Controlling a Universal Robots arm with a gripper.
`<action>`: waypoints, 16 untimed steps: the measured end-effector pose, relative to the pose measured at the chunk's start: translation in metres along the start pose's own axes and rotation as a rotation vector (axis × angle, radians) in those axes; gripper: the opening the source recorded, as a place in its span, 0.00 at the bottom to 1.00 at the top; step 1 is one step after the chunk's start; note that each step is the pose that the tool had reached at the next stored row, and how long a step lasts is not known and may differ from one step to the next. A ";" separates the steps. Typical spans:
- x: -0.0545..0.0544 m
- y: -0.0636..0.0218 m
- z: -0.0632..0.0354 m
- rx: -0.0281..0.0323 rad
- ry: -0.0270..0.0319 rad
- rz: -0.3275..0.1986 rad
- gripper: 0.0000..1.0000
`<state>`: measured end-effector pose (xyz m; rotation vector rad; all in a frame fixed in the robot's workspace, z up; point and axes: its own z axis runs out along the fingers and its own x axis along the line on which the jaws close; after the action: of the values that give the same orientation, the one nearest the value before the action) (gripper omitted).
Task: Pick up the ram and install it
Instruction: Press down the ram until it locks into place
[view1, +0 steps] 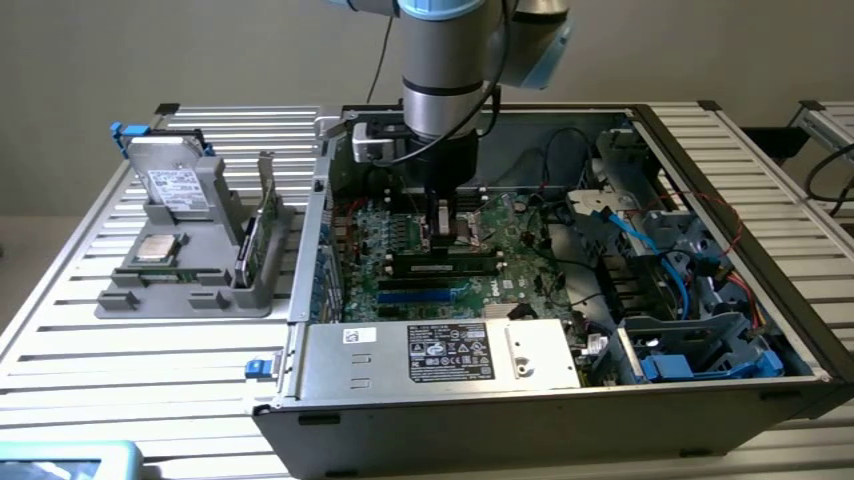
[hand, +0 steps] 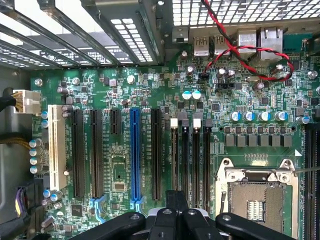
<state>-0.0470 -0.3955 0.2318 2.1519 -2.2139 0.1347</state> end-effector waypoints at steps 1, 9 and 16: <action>0.000 0.0000 0.0003 0.0001 -0.0002 0.000 0.11; 0.000 0.0002 0.0036 0.0000 0.0000 0.000 0.11; -0.001 0.0002 0.0054 -0.0001 0.0000 0.000 0.11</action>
<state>-0.0471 -0.3955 0.2264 2.1517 -2.2139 0.1346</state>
